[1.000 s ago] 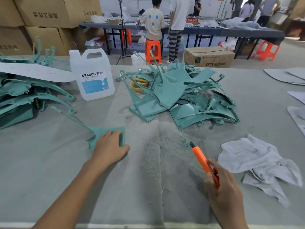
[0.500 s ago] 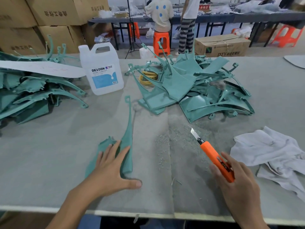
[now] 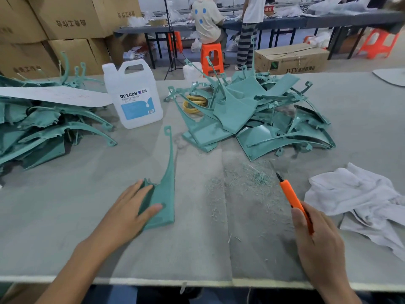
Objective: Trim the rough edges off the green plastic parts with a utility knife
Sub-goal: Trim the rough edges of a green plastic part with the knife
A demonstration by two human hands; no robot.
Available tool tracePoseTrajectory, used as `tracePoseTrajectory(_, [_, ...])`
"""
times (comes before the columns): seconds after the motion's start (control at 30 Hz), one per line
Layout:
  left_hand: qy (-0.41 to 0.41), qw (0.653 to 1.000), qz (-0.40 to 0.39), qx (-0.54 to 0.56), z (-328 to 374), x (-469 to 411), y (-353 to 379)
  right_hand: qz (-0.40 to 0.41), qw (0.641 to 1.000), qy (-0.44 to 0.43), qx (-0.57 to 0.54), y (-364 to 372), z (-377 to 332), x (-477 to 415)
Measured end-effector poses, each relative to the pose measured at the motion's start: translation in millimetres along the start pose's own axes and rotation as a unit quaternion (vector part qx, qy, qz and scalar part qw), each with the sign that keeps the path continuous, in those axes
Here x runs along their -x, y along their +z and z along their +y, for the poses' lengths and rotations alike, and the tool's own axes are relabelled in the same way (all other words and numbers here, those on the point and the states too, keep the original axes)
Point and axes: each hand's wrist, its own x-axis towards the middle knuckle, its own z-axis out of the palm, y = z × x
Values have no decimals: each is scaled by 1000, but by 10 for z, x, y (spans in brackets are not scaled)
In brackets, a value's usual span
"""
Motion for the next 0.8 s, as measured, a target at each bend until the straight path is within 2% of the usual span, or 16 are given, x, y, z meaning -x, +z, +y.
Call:
tracePoseTrajectory(0.2, [3,993,-106,-45,-46,-49,-64,-7,1000,16,6,-17,-38,10])
tracePoseTrajectory(0.4, [10,997,-23,-68,161,-117,-212,-12,1000,20,-6,-40,-76,12])
tracePoseTrajectory(0.47, [22,998,35,-56,186,-87,-290,-10,1000,28,-10,-43,-88,19])
tracePoseTrajectory(0.57, [10,989,147,31,237,-19,-387,-9,999,33,-13,-41,-85,15])
tracePoseTrajectory(0.67, [-20,975,181,127,322,29,-360,-13,999,43,-27,-46,-73,8])
tracePoseTrajectory(0.73, [-42,946,207,245,423,106,-345,-10,997,57,-53,-56,-75,14])
tracePoseTrajectory(0.8, [-50,893,206,398,559,231,-330,-9,995,71,-72,-56,-76,24])
